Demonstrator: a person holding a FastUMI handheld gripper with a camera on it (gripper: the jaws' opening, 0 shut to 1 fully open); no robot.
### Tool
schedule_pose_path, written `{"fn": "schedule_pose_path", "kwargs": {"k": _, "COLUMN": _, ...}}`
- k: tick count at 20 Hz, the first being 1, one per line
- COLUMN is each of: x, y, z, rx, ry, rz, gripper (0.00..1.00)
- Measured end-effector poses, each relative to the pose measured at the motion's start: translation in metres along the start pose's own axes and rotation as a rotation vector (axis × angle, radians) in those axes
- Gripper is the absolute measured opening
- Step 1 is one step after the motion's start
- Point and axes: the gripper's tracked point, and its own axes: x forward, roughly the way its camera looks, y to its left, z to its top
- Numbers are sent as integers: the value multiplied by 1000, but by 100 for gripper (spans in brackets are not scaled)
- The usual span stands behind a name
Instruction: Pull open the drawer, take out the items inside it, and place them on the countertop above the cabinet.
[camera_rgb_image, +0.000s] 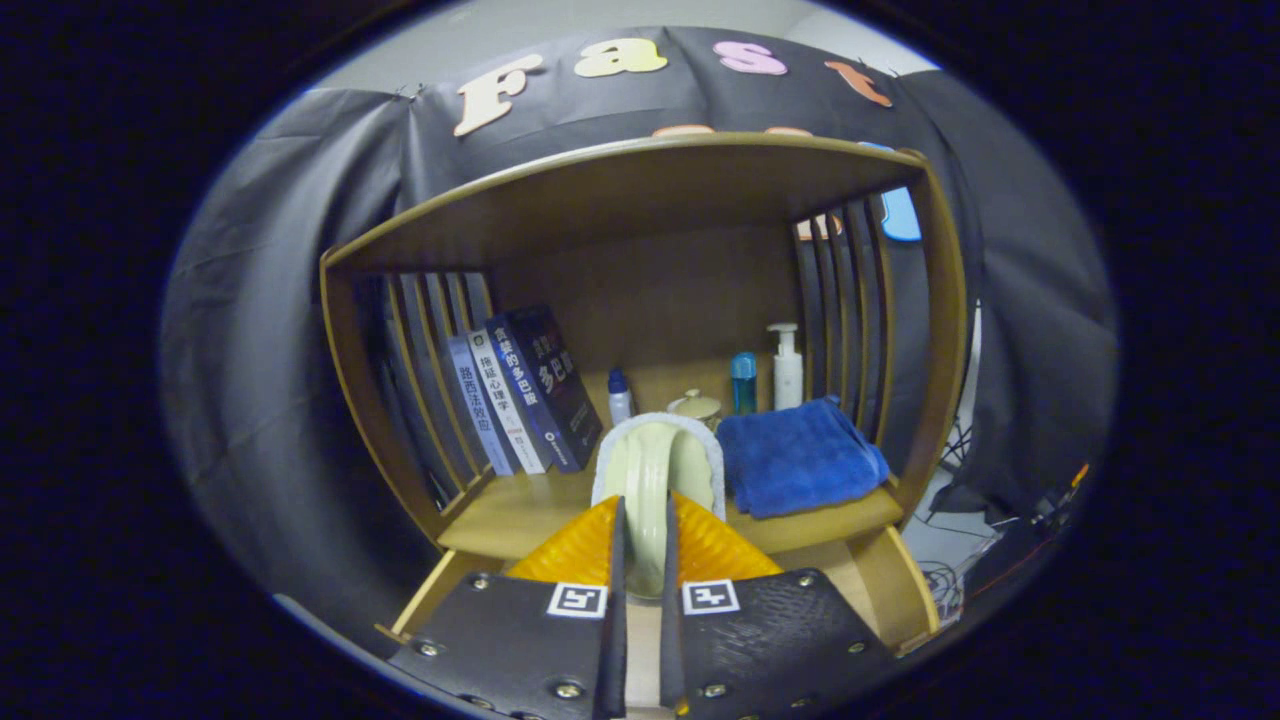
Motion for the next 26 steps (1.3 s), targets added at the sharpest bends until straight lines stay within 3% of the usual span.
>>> {"fn": "schedule_pose_path", "kwargs": {"k": 5, "x": 53, "y": -17, "z": -26, "rx": 34, "ry": 82, "rz": -30, "gripper": 13}}
{"fn": "schedule_pose_path", "kwargs": {"k": 11, "x": 108, "y": -17, "z": -71, "rx": 106, "ry": 145, "rz": 10, "gripper": 13}}
{"fn": "schedule_pose_path", "kwargs": {"k": 17, "x": 156, "y": -15, "z": -71, "rx": 330, "ry": 103, "rz": 20, "gripper": 13}}
{"fn": "schedule_pose_path", "kwargs": {"k": 22, "x": 181, "y": -20, "z": -65, "rx": 305, "ry": 34, "rz": 2, "gripper": 13}}
{"fn": "schedule_pose_path", "kwargs": {"k": 26, "x": 179, "y": -33, "z": -63, "rx": 216, "ry": 28, "rz": -64, "gripper": 26}}
